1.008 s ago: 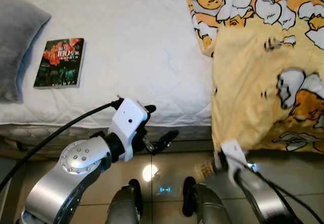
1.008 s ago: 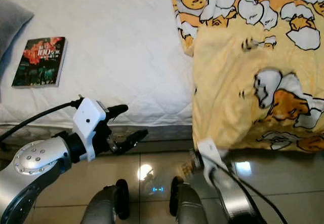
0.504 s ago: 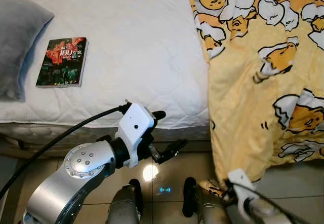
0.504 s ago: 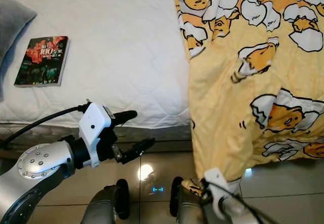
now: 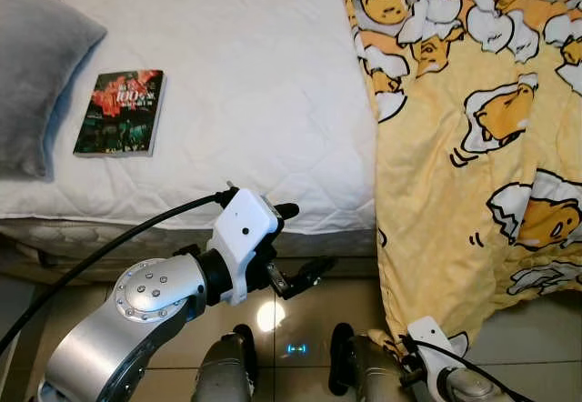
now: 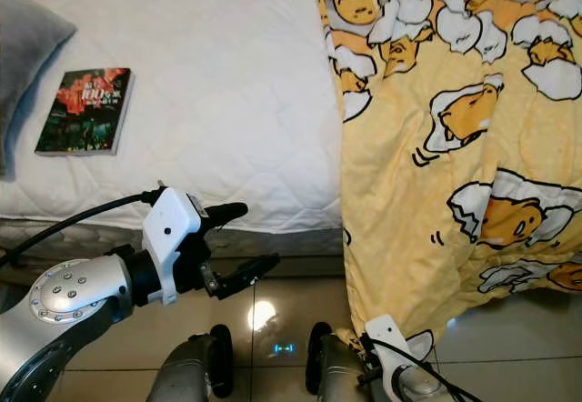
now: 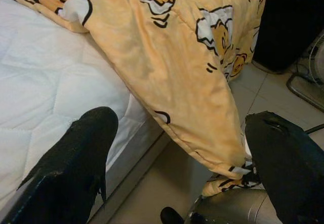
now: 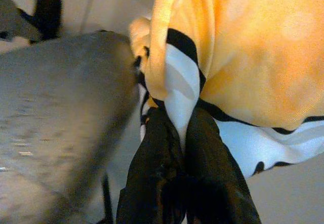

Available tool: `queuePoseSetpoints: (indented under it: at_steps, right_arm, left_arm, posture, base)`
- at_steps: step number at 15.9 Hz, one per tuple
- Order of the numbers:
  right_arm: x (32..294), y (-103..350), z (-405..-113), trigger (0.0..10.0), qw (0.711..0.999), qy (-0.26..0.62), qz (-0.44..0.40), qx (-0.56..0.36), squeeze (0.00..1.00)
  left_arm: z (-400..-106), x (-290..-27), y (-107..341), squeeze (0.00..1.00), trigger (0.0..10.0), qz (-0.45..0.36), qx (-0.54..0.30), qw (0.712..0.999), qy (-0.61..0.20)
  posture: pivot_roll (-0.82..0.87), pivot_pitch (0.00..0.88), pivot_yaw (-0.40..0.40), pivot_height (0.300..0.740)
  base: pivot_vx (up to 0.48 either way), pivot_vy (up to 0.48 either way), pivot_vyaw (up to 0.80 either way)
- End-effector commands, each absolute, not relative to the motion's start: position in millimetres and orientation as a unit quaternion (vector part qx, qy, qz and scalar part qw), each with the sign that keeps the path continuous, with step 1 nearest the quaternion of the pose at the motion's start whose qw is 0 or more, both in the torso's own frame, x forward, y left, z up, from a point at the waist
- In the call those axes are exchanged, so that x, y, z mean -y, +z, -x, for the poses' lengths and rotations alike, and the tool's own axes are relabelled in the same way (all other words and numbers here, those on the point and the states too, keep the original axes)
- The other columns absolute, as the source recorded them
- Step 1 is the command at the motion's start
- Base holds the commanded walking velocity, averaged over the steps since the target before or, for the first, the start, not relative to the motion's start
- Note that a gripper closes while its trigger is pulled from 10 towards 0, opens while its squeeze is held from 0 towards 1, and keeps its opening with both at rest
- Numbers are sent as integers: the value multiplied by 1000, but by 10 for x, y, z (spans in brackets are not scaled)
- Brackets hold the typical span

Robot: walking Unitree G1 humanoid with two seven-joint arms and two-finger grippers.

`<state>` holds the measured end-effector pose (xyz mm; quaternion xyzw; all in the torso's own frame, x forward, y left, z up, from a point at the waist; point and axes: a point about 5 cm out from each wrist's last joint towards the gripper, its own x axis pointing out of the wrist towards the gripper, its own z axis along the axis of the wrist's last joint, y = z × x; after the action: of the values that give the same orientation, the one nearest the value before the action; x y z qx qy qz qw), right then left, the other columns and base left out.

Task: Clean up the room

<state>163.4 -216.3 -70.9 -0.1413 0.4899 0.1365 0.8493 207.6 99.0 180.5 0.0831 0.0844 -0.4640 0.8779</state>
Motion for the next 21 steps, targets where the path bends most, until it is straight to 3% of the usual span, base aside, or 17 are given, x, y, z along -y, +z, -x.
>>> queuePoseSetpoints:
  at_steps: [1, 2, 5, 21]
  right_arm:
    - [2260, -805, -1434, 10000, 828, 113, 158, -526, 322]
    - [2281, -777, -1488, 10000, 838, 98, 153, -515, 1000]
    - [2275, -718, -1630, 10000, 857, 85, 139, -489, 1000]
    - [2275, -718, -1630, 10000, 857, 85, 139, -489, 1000]
  left_arm:
    - [-2029, -958, 1808, 1000, 10000, -84, -86, 871, -477]
    - [-2035, -957, 1811, 1000, 10000, -85, -85, 871, -477]
    - [-2051, -964, 1815, 1000, 10000, -87, -84, 871, -475]
    - [-2051, -964, 1815, 1000, 10000, -87, -84, 871, -475]
  posture:
    - [129, 298, 36, 740]
    - [129, 298, 36, 740]
    - [128, 288, 37, 740]
    - [128, 288, 37, 740]
  base:
    - [0, 0, 0]
    - [0, 0, 0]
    - [0, 0, 0]
    - [0, 0, 0]
